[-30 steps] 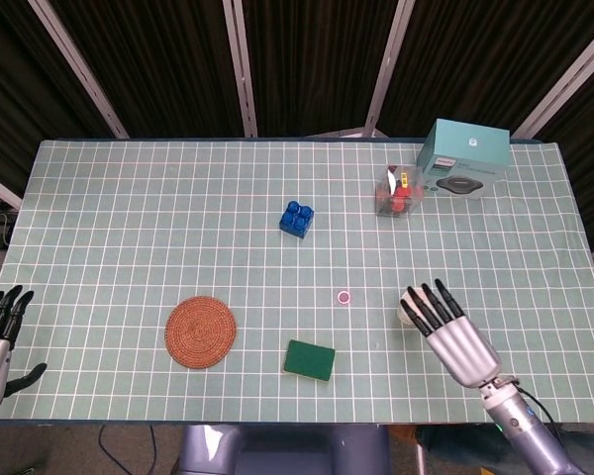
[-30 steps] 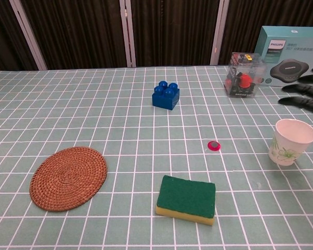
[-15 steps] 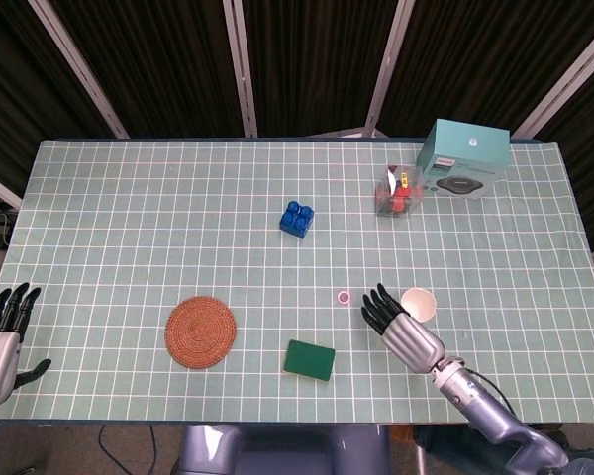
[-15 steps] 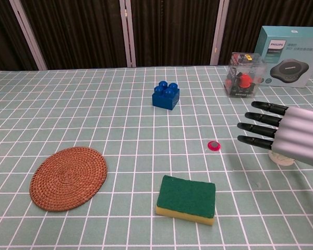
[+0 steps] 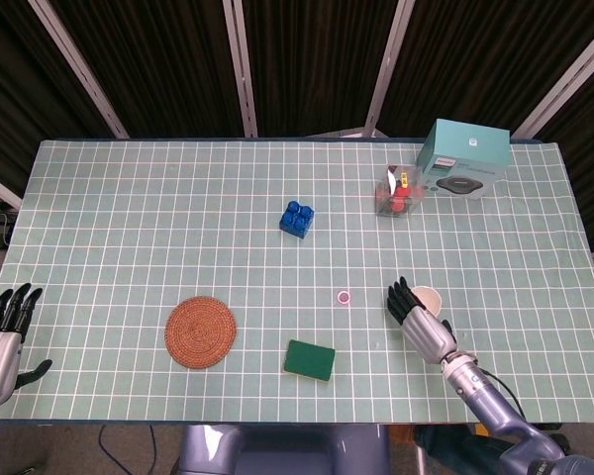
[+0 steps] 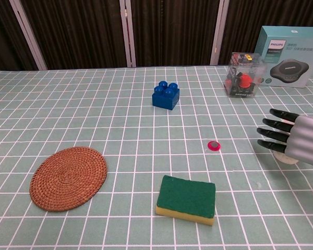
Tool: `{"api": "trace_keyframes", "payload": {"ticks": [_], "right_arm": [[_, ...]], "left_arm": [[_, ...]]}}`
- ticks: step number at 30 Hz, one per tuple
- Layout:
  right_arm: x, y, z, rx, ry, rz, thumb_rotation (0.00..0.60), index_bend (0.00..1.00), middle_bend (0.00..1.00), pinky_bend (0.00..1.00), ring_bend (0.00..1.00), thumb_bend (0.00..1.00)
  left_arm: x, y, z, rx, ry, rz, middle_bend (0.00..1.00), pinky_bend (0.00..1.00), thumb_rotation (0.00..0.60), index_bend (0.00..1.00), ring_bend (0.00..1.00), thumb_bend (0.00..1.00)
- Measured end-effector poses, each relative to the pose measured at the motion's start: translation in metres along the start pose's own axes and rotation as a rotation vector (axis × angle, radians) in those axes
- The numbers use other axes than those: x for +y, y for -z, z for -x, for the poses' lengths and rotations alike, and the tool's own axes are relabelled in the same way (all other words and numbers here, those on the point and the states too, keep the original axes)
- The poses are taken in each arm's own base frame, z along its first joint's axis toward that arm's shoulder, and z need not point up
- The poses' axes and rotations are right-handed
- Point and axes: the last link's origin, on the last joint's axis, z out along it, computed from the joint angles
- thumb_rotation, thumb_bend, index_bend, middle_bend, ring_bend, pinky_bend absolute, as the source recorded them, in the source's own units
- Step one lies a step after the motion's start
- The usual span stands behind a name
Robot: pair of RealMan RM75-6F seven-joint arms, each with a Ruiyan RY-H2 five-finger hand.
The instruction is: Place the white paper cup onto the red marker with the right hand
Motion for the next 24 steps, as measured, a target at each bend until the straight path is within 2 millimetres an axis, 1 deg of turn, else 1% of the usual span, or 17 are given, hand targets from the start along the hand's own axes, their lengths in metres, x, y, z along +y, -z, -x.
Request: {"api": "trace_keyframes", "payload": {"ticks": [2,5,6,8,14,18,21,24], "right_arm": [[-0.002,0.0,0.001,0.01,0.016,-0.007,0.6,0.01,0.12,0.2,0.0,0.27],[-0.004,0.0,0.001,0.035,0.029,-0.018,0.6,0.06,0.21,0.29,0.04,0.38],[-0.004,0.0,0.001,0.044,0.03,-0.02,0.6,0.07,0.23,0.32,0.07,0.41],[-0.005,0.0,0.001,0.063,0.026,-0.021,0.6,0.08,0.25,0.36,0.1,0.43],[0.002,-0.002,0.003,0.12,-0.032,0.009,0.6,0.08,0.27,0.41,0.13,0.42],[0.011,-0.003,0.002,0.15,-0.127,0.044,0.6,0.1,0.28,0.43,0.15,0.41],[0.02,-0.005,0.0,0.17,-0.255,0.073,0.6,0.11,0.29,0.44,0.16,0.41],[0.031,-0.009,-0.001,0.183,-0.431,0.106,0.6,0.11,0.29,0.44,0.16,0.41]], "left_arm": [[0.0,0.0,0.0,-0.001,0.0,0.0,0.0,0.0,0.6,0.0,0.0,0.0],[0.0,0.0,0.0,-0.002,0.0,0.0,0.0,0.0,0.6,0.0,0.0,0.0],[0.0,0.0,0.0,-0.002,0.0,0.0,0.0,0.0,0.6,0.0,0.0,0.0],[0.0,-0.001,0.0,-0.002,0.001,-0.001,0.0,0.0,0.6,0.0,0.0,0.0],[-0.001,-0.001,0.0,-0.003,0.002,-0.002,0.0,0.0,0.6,0.0,0.0,0.0],[-0.001,-0.001,0.0,-0.003,0.004,-0.003,0.0,0.0,0.6,0.0,0.0,0.0],[0.0,-0.001,0.0,-0.005,0.006,-0.001,0.0,0.0,0.6,0.0,0.0,0.0],[0.001,-0.001,0.0,-0.013,0.013,0.004,0.0,0.0,0.6,0.0,0.0,0.0]]}}
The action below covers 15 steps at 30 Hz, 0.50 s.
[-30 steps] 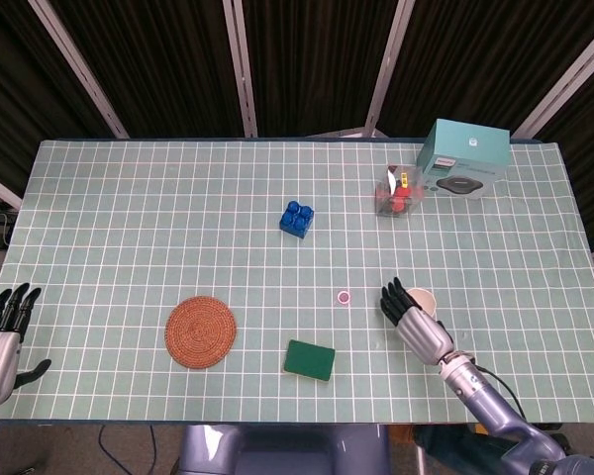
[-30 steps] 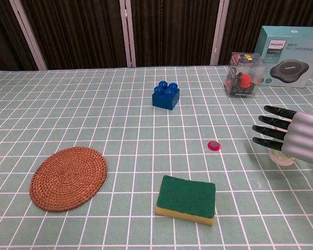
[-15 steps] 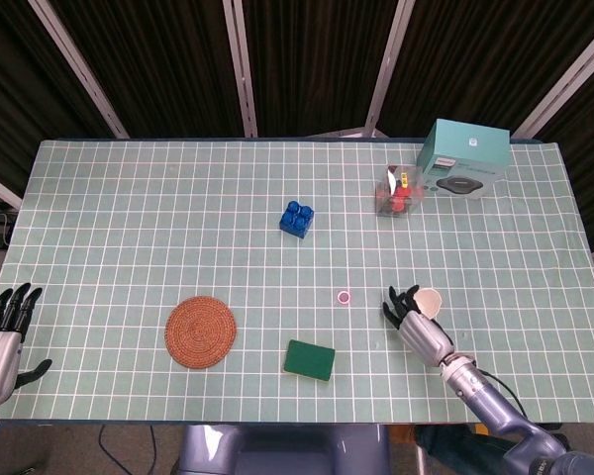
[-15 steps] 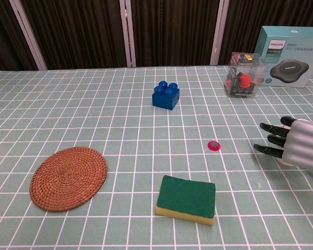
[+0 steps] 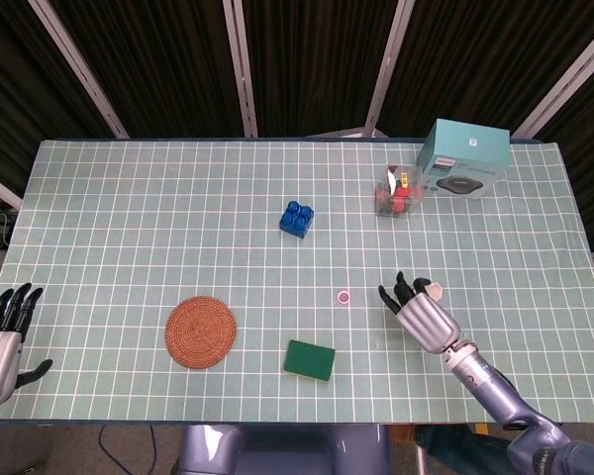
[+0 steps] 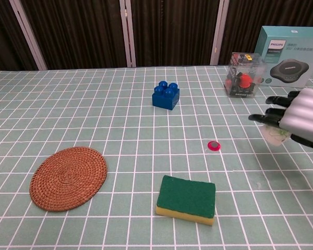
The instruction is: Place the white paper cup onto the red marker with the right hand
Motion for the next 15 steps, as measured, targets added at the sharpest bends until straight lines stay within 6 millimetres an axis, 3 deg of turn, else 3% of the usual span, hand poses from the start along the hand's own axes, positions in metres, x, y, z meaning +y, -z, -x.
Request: {"api": "trace_keyframes", "payload": {"ticks": [9,15], "right_arm": [[0.021,-0.024,-0.004,-0.021,-0.547,0.143,0.6,0.11,0.29,0.44,0.14,0.4],[0.013,-0.044,0.001,-0.104,-0.852,0.19,0.6,0.11,0.29,0.4,0.11,0.4]], "left_arm": [[-0.001,0.0,0.0,-0.021,0.02,0.004,0.0,0.0,0.6,0.0,0.0,0.0],[-0.002,-0.001,0.0,-0.03,0.024,0.002,0.0,0.0,0.6,0.0,0.0,0.0]]}}
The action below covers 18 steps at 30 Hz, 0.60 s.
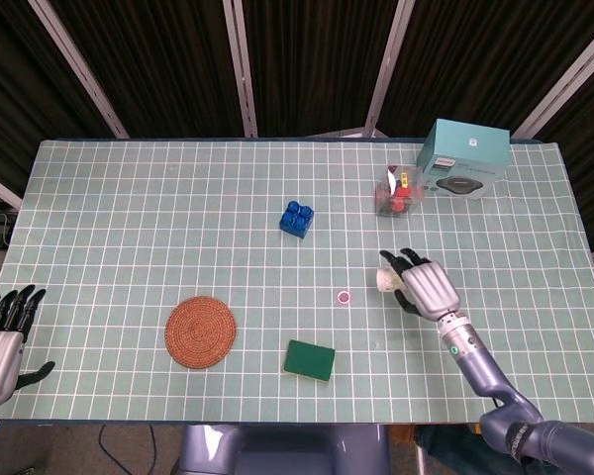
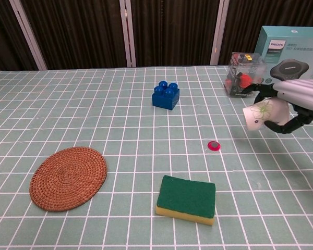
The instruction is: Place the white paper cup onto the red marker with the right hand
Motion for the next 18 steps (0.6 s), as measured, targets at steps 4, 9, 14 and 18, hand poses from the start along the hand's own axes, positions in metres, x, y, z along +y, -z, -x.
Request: {"api": "trace_keyframes", "payload": {"ticks": [4,9,14,18], "right_arm": [[-0.006,-0.005,0.005,-0.041,-0.061,0.0,0.6,0.11,0.29,0.39,0.1,0.4],[-0.007,-0.006,0.01,-0.061,-0.069,-0.003,0.6,0.09,0.23,0.32,0.05,0.4],[-0.003,-0.003,0.012,-0.09,-0.052,-0.002,0.6,0.01,0.06,0.11,0.0,0.38],[0.0,0.001,0.012,-0.12,-0.017,0.007,0.6,0.0,0.0,0.0,0.0,0.32]], "left_arm": [[0.0,0.0,0.0,-0.004,0.0,-0.003,0.0,0.0,0.6,0.0,0.0,0.0],[0.0,0.0,0.0,-0.005,-0.001,-0.003,0.0,0.0,0.6,0.0,0.0,0.0],[0.0,0.0,0.001,-0.009,-0.001,-0.004,0.0,0.0,0.6,0.0,0.0,0.0],[0.0,0.0,0.0,-0.005,0.002,-0.008,0.0,0.0,0.6,0.0,0.0,0.0]]}}
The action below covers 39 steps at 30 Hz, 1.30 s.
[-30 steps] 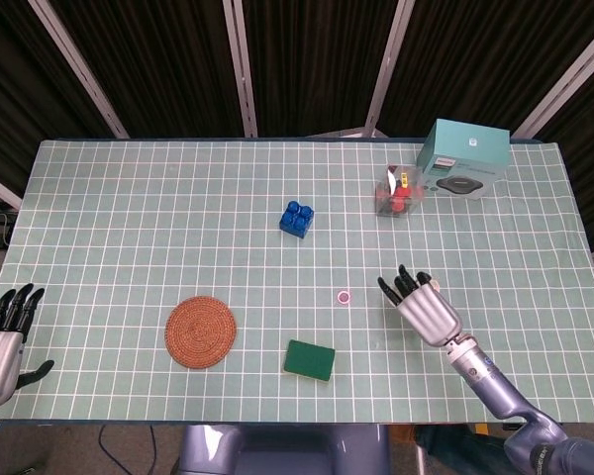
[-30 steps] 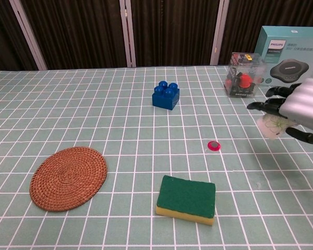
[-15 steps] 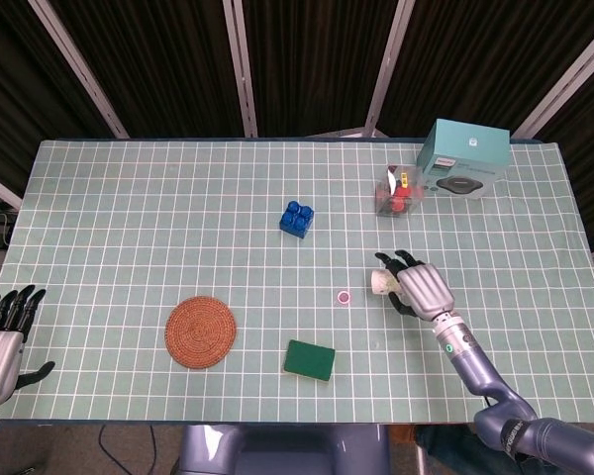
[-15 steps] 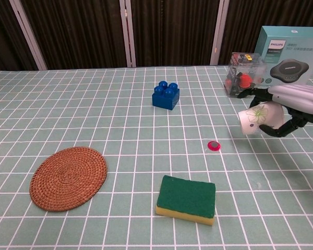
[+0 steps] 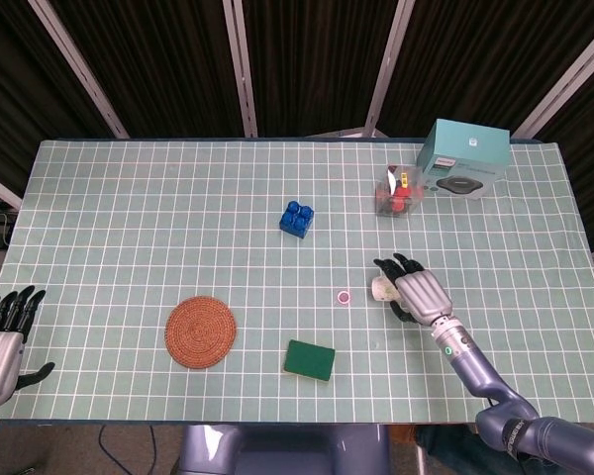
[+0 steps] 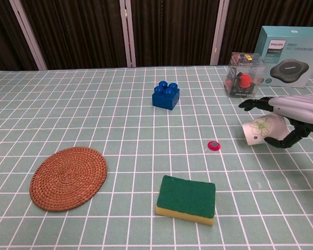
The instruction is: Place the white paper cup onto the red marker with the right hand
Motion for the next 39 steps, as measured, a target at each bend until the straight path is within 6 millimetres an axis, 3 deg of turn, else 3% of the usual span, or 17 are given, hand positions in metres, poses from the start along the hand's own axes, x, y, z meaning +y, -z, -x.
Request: {"api": "trace_keyframes", "payload": {"ticks": [10,18,25,39], "right_arm": [[-0.008,0.022,-0.009,-0.05,0.142,0.005,0.6,0.0,0.0,0.0,0.0,0.11],[-0.021,0.03,-0.01,-0.038,0.42,-0.003,0.6,0.0,0.0,0.0,0.0,0.08],[-0.046,0.02,-0.003,-0.02,0.703,-0.014,0.6,0.0,0.0,0.0,0.0,0.08],[-0.063,-0.01,0.015,-0.139,0.919,0.108,0.6,0.0,0.0,0.06,0.0,0.08]], "left_arm": [[0.0,0.002,-0.004,0.006,0.016,0.011,0.0,0.0,0.6,0.0,0.0,0.0],[-0.001,0.004,-0.006,0.013,0.024,0.017,0.0,0.0,0.6,0.0,0.0,0.0],[-0.002,0.003,-0.006,0.008,0.022,0.016,0.0,0.0,0.6,0.0,0.0,0.0],[-0.005,-0.002,-0.003,-0.002,0.01,-0.007,0.0,0.0,0.6,0.0,0.0,0.0]]}}
